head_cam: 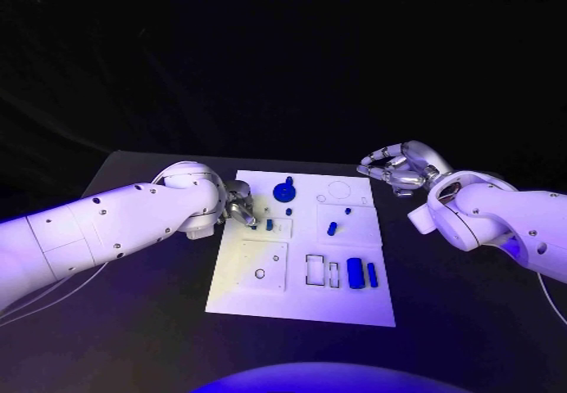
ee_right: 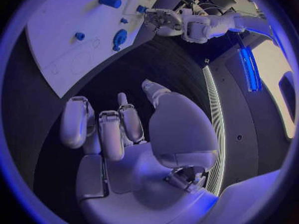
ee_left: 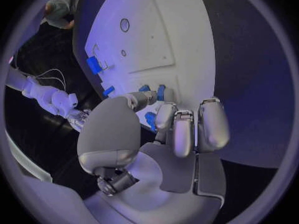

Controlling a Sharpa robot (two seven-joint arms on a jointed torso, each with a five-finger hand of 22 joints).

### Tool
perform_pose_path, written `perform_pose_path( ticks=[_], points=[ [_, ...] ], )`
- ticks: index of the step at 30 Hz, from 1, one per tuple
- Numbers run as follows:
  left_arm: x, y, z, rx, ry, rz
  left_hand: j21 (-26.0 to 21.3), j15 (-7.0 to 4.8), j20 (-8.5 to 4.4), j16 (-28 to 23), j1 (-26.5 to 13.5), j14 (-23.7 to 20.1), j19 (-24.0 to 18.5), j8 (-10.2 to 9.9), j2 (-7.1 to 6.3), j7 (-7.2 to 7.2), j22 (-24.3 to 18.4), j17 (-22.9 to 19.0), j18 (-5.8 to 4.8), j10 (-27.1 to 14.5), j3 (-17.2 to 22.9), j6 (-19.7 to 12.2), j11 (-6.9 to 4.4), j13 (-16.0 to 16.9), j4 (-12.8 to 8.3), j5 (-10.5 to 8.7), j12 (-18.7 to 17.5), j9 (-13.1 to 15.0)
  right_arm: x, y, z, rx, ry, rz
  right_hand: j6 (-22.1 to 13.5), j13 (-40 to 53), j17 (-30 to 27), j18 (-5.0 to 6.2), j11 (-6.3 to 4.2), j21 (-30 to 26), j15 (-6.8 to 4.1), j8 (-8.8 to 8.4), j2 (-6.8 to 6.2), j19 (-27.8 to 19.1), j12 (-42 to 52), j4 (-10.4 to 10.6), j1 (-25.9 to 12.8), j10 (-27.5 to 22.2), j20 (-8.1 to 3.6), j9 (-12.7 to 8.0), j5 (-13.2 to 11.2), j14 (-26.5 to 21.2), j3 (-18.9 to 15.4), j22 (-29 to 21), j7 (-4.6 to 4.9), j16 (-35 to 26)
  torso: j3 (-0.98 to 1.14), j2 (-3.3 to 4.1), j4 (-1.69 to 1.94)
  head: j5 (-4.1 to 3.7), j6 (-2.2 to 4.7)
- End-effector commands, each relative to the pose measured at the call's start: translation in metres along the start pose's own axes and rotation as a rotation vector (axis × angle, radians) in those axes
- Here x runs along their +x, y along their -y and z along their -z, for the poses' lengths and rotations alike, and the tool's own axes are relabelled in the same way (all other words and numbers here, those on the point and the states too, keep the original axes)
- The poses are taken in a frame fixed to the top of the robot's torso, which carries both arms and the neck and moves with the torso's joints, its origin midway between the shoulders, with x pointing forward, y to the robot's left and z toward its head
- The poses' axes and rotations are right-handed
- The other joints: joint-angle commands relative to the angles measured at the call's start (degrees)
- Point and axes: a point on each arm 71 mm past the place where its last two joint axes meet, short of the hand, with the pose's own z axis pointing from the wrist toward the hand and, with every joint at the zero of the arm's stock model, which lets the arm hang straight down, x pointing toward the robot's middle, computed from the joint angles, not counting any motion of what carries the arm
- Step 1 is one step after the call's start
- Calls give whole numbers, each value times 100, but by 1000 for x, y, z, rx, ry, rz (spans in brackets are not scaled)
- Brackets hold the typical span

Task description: Assemble the parts on the task board

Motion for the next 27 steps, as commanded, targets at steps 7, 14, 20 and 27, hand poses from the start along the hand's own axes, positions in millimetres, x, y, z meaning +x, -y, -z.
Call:
perform_pose_path(
  ticks=[7, 14, 20, 27],
  points=[
    [8, 4, -3, 11, -61, -17, 31, -57, -31, 25, -143, 582, 35, 35, 19, -208, 38, 1446, -117, 62, 157, 220, -26, 10, -283, -31, 20, -85, 1, 0, 0, -4, -13, 2, 17, 179, 246, 35, -2, -25, -20, 21, 2, -35, -21, 21, 73, -28, -20, 7, 31, 289, -14, -5, -32, -16, 0, 0, -1, -6, -22],
    [8, 3, -4, 7, -63, -17, 43, -69, -43, 33, -202, 587, 48, 38, 45, -226, 65, 1468, -123, 84, 23, 266, -41, 22, -175, -30, 29, -142, 1, 0, 0, -4, -13, 2, 17, 179, 246, 35, -2, -25, -20, 21, 2, -35, -21, 21, 73, -28, -20, 7, 31, 289, -14, -5, -32, -16, -2, -3, 0, -5, -29],
    [8, 3, -5, 5, -67, -19, 56, -79, -51, 40, -277, 592, 62, 42, 40, -242, 96, 1488, -129, 102, -154, 314, -53, 26, -44, -38, 34, -204, 1, 0, 0, -5, -13, 2, 17, 169, 237, 39, -3, -42, -21, 27, 8, -42, -30, 39, 80, -34, -22, 10, 34, 288, -32, -16, -33, -21, -6, -1, -4, -7, -36],
    [8, 3, -6, 4, -69, -20, 59, -85, -58, 42, -434, 594, 69, 41, -6, -251, 110, 1494, -132, 111, -439, 370, -60, 15, 195, -51, 32, -289, 1, 0, 0, -4, -13, 2, 17, 169, 237, 39, -3, -42, -21, 27, 8, -42, -30, 39, 80, -34, -22, 10, 34, 288, -32, -16, -33, -21, -5, -1, -2, -10, -37]
  ],
)
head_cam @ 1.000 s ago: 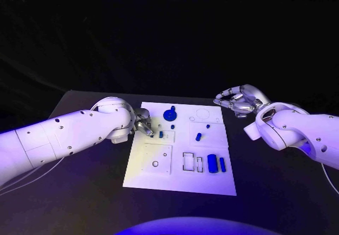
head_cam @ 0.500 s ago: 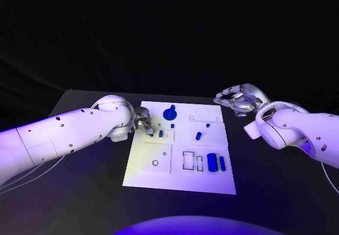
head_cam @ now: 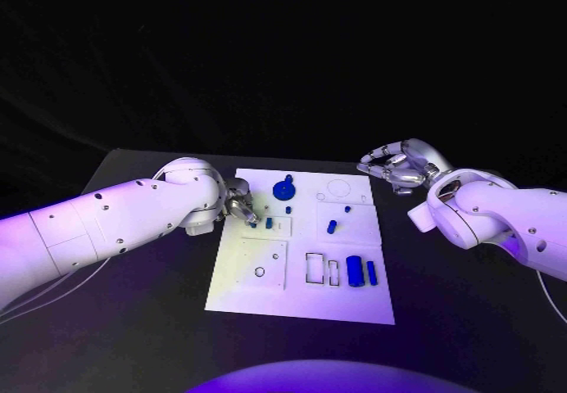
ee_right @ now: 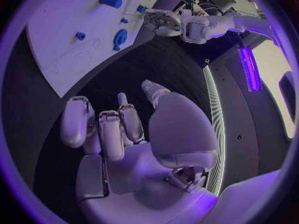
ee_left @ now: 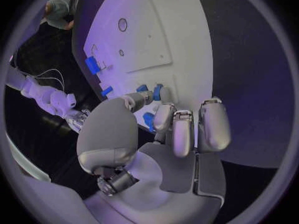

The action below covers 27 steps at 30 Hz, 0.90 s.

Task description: Assemble the parts on the task board

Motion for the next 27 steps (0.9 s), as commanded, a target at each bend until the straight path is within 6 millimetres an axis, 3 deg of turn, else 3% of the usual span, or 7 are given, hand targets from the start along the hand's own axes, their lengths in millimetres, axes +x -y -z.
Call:
perform_pose_path(
  ticks=[1, 19, 27],
  points=[
    [10, 4, -3, 15, -54, -14, 36, -38, -18, 18, -53, 602, 28, -6, 10, 13, 1, 1493, -41, 36, -88, 50, 14, -5, 43, -19, 31, -15, 1, 0, 0, -6, -13, 2, 17, 169, 238, 39, -3, -19, -21, 27, -15, -21, -30, 14, 57, -34, 0, 5, 34, 288, -7, -5, -33, -21, -1, 1, 1, -3, -2],
    [10, 3, -3, 10, -62, -18, 46, -42, -22, 24, -83, 606, 38, -1, 12, 6, 27, 1509, -46, 51, -236, 79, 9, 8, 151, -31, 40, -58, 1, 0, 0, -5, -12, 2, 17, 175, 239, 39, -3, -20, -21, 28, -16, -20, -24, 20, 56, -29, -1, 6, 33, 288, -13, -4, -33, -22, -3, -2, -1, -11, -21],
    [10, 1, -3, 5, -58, -17, 41, -56, -35, 24, 169, 606, 37, 3, 192, -16, 23, 1509, -44, 58, -195, 66, -11, 0, 87, 9, 37, -119, 1, 0, 0, -5, -11, 2, 17, 175, 239, 39, -3, -20, -21, 28, -16, -20, -24, 20, 56, -29, -1, 6, 33, 288, -13, -4, -33, -22, -3, 1, -2, -14, -27]
  ],
)
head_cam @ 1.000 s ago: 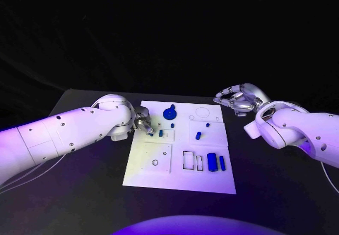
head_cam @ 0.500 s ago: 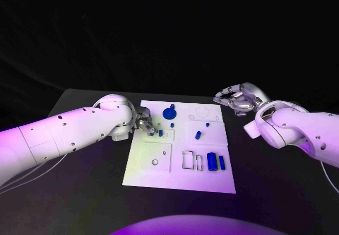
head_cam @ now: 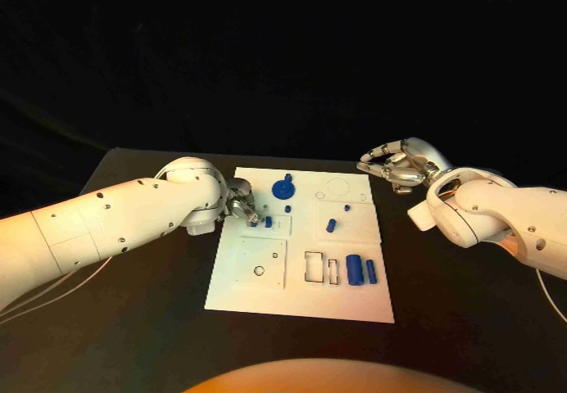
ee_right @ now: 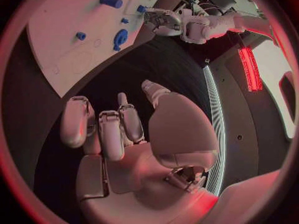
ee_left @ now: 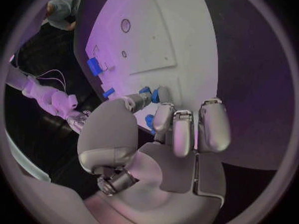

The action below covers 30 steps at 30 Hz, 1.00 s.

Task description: Assemble the parts on the task board

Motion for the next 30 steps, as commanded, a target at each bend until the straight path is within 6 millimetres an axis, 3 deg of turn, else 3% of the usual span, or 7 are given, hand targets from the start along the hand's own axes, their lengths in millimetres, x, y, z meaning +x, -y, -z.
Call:
perform_pose_path(
  ticks=[1, 15, 30],
  points=[
    [8, -3, -2, -8, -41, -15, 22, -37, -14, 24, 140, 585, 18, -16, 123, -11, 1, 1508, -46, 19, 30, -10, -10, -9, -75, 15, 14, -15, 1, 0, 0, -5, -12, 2, 17, 175, 239, 39, -3, -21, -21, 28, -15, -20, -24, 21, 56, -30, -1, 7, 34, 288, -14, -4, -33, -22, -3, 1, 0, -4, -4],
    [8, -6, -1, -12, -48, -14, 13, -31, -14, 24, 392, 586, 14, 9, 246, 2, -9, 1509, -44, 31, 256, -44, -3, 4, -233, 34, 20, -74, 1, 0, 0, -4, -11, 2, 17, 175, 239, 39, -3, -21, -21, 28, -15, -20, -24, 21, 56, -30, -1, 7, 34, 288, -14, -4, -33, -22, -2, 1, 4, -13, -16],
    [9, -5, -1, -7, -57, -8, 17, -17, -3, 24, 277, 586, 17, 34, 149, 17, 4, 1509, -48, 41, 182, -28, 14, 6, -160, -18, 23, -105, 1, 0, 0, -4, -11, 2, 16, 174, 238, 40, -4, -28, -22, 31, -16, -23, -25, 34, 52, -30, -2, 8, 33, 288, -27, -8, -33, -23, 5, 1, 1, -10, -23]
  ],
)
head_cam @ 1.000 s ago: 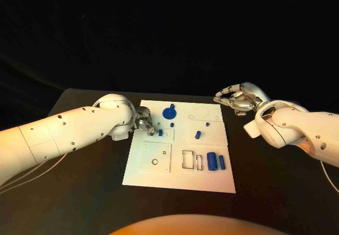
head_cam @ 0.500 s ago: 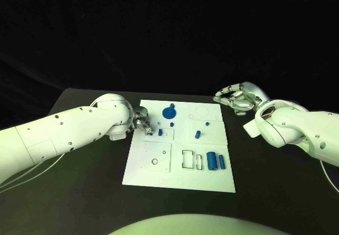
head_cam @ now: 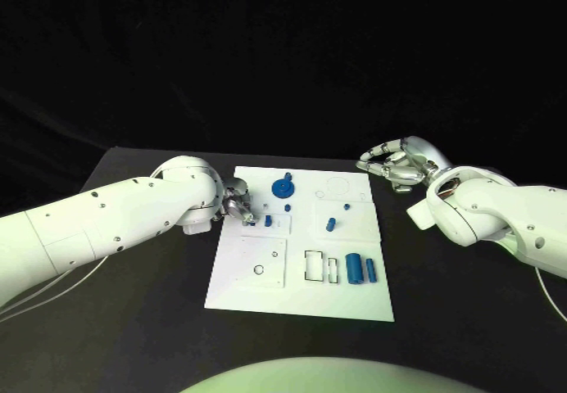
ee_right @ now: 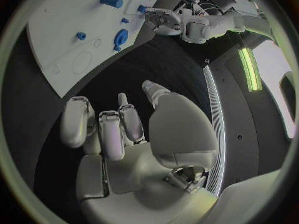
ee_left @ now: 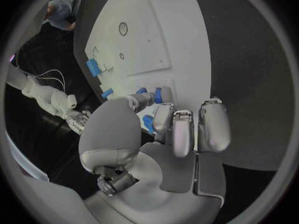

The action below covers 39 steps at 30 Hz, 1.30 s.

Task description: Assemble the parts on the task board

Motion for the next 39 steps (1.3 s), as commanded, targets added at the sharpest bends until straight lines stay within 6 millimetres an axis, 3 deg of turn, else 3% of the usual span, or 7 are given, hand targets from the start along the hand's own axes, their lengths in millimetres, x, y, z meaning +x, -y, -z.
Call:
perform_pose_path(
  ticks=[1, 6, 18, 33, 39],
  points=[
    [9, 1, -2, 4, -47, -10, 17, -16, -3, 24, 0, 586, 18, 17, -34, -20, 6, 1509, -48, 41, 33, 38, 13, 1, -11, -34, 22, 4, 1, 0, 0, -5, -11, 2, 16, 174, 239, 40, -4, -30, -22, 31, -16, -23, -25, 11, 52, -30, -2, 9, 33, 288, -4, -9, -33, -23, 2, -1, -2, 2, -4],
    [9, 2, -2, 5, -47, -8, 22, -15, 0, 24, -42, 586, 21, 24, -47, -21, 16, 1509, -50, 47, 2, 48, 13, 9, 31, -40, 27, -9, 1, 0, 0, -5, -11, 2, 16, 174, 239, 40, -4, -30, -22, 31, -16, -23, -25, 11, 52, -30, -2, 9, 33, 288, -4, -9, -33, -23, 1, -1, 3, 3, -4],
    [9, 2, -2, 7, -47, -5, 24, -17, 3, 24, -357, 586, 25, 54, -112, -30, 30, 1509, -51, 67, -428, 126, 8, 17, 444, -55, 35, -110, 1, 0, 0, -3, -10, 3, 16, 174, 239, 40, -4, -30, -22, 31, -16, -23, -25, 11, 52, -30, -2, 9, 33, 288, -4, -9, -33, -23, -3, 1, 0, 5, -7],
    [7, -2, -3, -3, -40, 2, 23, -20, 0, 24, -395, 586, 26, 58, -126, -31, 33, 1509, -50, 64, -582, 135, 7, 3, 551, -57, 28, -143, 1, 1, 0, -2, -10, 2, 15, 171, 237, 40, -4, -33, -23, 35, -11, -21, -28, 31, 53, -31, -3, 11, 35, 288, -22, -9, -34, -25, -3, -2, -2, 6, -14],
    [6, -4, -2, -4, -34, 7, 18, -16, 2, 24, -561, 586, 25, 58, -166, -20, 27, 1509, -50, 56, -825, 148, 15, -15, 663, -55, 19, -185, 1, 2, 0, -1, -10, 2, 15, 171, 237, 40, -4, -33, -23, 35, -11, -21, -28, 31, 53, -31, -3, 11, 35, 288, -22, -9, -34, -25, -6, -1, -5, 8, 0]
  ],
)
